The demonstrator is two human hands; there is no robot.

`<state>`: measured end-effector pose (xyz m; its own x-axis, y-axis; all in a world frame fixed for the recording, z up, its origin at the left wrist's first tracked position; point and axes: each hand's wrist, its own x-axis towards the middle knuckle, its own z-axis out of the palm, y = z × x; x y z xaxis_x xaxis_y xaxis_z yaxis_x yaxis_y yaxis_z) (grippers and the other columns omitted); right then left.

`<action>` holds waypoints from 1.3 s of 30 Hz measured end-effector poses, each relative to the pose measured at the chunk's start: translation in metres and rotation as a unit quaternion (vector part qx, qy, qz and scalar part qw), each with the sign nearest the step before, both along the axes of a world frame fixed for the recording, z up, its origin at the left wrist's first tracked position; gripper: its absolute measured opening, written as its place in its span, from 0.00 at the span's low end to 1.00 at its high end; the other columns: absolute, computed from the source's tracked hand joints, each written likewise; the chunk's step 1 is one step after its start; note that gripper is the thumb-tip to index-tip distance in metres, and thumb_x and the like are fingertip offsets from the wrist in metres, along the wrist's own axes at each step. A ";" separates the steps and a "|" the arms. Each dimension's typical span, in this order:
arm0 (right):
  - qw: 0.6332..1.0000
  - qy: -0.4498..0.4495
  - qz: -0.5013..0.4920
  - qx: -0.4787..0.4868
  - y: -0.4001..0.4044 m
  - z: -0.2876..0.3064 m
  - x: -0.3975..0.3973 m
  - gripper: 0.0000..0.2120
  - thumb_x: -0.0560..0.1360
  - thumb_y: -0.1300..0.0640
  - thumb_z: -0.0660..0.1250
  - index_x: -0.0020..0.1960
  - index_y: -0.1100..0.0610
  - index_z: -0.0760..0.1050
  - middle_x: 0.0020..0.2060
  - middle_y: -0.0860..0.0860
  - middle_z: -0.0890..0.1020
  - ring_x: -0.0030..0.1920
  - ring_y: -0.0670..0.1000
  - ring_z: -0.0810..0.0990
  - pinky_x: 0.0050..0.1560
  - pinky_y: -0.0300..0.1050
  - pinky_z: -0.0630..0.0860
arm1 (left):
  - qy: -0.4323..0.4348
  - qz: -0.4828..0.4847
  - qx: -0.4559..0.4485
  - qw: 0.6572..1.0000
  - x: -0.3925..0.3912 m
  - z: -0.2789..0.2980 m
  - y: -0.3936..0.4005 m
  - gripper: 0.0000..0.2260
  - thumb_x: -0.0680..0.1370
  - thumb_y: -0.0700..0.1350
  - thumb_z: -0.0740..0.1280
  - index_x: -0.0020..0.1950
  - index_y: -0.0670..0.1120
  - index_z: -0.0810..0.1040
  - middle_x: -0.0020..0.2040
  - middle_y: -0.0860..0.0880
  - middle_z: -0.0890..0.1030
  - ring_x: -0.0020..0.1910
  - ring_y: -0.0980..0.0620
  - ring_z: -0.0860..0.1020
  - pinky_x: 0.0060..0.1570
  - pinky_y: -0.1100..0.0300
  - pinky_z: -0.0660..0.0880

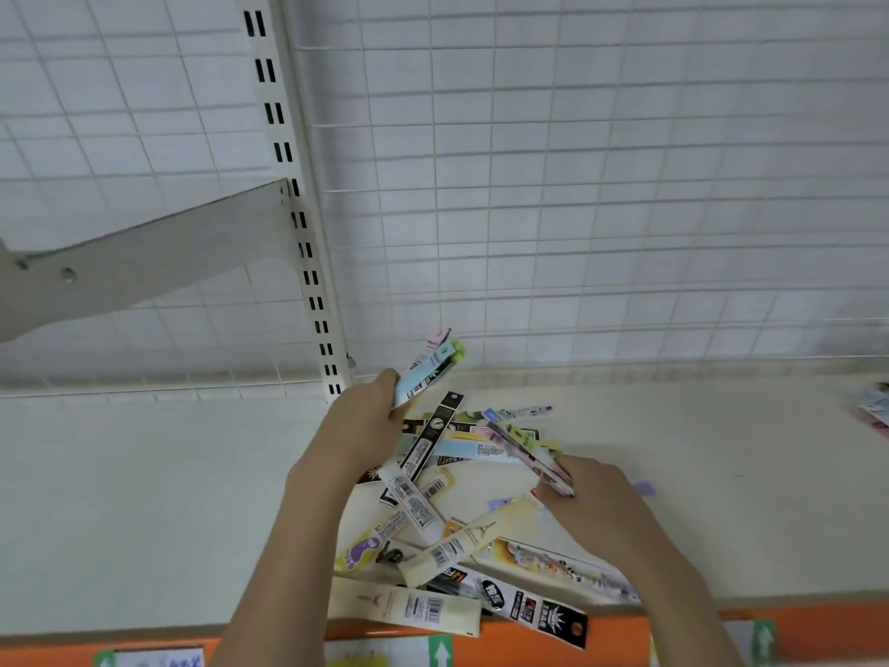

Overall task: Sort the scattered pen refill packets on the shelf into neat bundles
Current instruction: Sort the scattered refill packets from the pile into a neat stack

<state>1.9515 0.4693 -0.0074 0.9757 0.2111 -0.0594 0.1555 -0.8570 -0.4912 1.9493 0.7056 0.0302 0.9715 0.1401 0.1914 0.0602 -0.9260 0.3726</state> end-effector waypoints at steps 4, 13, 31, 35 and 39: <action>0.999 0.020 0.044 0.021 0.009 0.001 -0.005 0.08 0.76 0.55 0.60 0.40 0.53 0.73 0.37 0.49 0.78 0.38 0.51 0.77 0.37 0.43 0.71 | -0.030 0.059 -0.030 0.997 -0.024 -0.004 0.011 0.05 0.81 0.47 0.56 0.50 0.46 0.65 0.34 0.49 0.74 0.31 0.47 0.72 0.28 0.57 0.65; 0.994 0.048 0.097 0.009 0.029 -0.007 -0.012 0.08 0.77 0.53 0.60 0.39 0.52 0.71 0.35 0.49 0.78 0.36 0.51 0.80 0.34 0.42 0.70 | -0.038 0.143 -0.077 0.986 -0.057 -0.024 0.027 0.05 0.79 0.45 0.57 0.45 0.46 0.67 0.32 0.49 0.72 0.29 0.50 0.68 0.27 0.59 0.64; 0.994 -0.034 0.001 0.102 0.005 0.002 -0.004 0.12 0.76 0.56 0.62 0.36 0.53 0.63 0.30 0.48 0.70 0.30 0.49 0.67 0.33 0.44 0.64 | 0.033 0.123 -0.083 0.988 -0.027 -0.028 -0.001 0.11 0.74 0.52 0.66 0.40 0.47 0.68 0.34 0.52 0.71 0.36 0.48 0.73 0.33 0.60 0.67; 0.996 -0.005 0.012 0.085 0.011 -0.002 -0.006 0.12 0.74 0.48 0.66 0.39 0.55 0.71 0.32 0.48 0.74 0.32 0.48 0.71 0.35 0.44 0.68 | 0.040 0.116 -0.070 0.990 -0.018 -0.030 -0.008 0.11 0.74 0.53 0.65 0.41 0.47 0.68 0.35 0.51 0.72 0.37 0.47 0.74 0.35 0.59 0.68; 0.998 0.018 0.032 0.047 0.022 -0.006 -0.009 0.17 0.71 0.39 0.66 0.39 0.52 0.69 0.36 0.47 0.76 0.34 0.47 0.74 0.34 0.42 0.68 | 0.041 0.114 -0.071 0.990 -0.018 -0.034 -0.012 0.12 0.74 0.53 0.65 0.39 0.47 0.67 0.35 0.51 0.71 0.37 0.47 0.74 0.31 0.60 0.65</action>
<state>1.9424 0.4917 -0.0130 0.9575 0.2796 -0.0712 0.1894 -0.7953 -0.5759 1.9309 0.6938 -0.0040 0.9232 0.3768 0.0758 0.2963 -0.8234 0.4840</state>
